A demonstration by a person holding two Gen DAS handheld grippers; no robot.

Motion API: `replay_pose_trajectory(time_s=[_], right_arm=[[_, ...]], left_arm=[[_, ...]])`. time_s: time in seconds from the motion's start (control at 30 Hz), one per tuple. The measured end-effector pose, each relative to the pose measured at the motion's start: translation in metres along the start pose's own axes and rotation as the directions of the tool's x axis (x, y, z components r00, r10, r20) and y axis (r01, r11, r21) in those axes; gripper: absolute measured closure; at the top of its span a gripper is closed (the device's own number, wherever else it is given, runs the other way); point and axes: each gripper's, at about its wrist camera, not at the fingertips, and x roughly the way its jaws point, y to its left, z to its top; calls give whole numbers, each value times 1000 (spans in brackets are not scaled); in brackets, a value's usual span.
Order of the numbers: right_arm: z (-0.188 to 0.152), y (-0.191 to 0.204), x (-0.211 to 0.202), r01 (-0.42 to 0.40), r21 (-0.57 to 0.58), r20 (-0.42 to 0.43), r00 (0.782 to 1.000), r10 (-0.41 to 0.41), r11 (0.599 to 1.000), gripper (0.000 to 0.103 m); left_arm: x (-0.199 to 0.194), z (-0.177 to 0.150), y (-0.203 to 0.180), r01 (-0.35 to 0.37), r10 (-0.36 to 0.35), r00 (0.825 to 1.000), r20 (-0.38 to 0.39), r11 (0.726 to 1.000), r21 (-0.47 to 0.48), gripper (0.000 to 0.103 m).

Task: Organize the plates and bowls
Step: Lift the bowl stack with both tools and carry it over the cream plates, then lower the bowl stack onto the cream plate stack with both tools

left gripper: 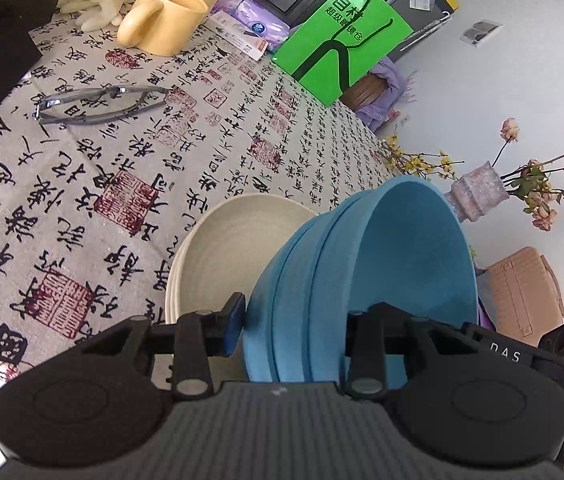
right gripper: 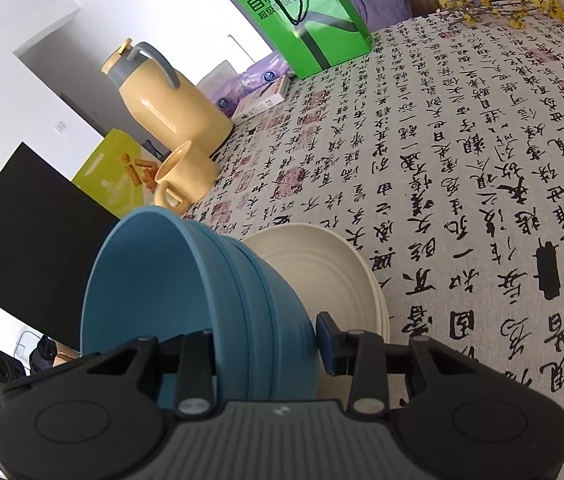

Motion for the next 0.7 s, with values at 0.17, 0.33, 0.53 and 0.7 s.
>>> replay_pose_trajectory(time_s=[0.17,0.33,0.53,0.7], right_arm=[[7,-3,9,-18,18,-25,1000,18,1000,66],[15,2,12,-6,-17,-8,1000,5,1000,55],[19,10,15,3,-65,0,1000,-3,998,51],[17,10,12,9,-71,15,1000,-8,997,50]], left_arm=[[-3,5,-1,1,-2,1000,28,999,34,64],[-8,12,-4,-10,5,998,58,997,75,47],[-5,13,-4,-17,13,999,49,997,78,46],[-8,12,-8,-47,40,996,74,994,100,45]])
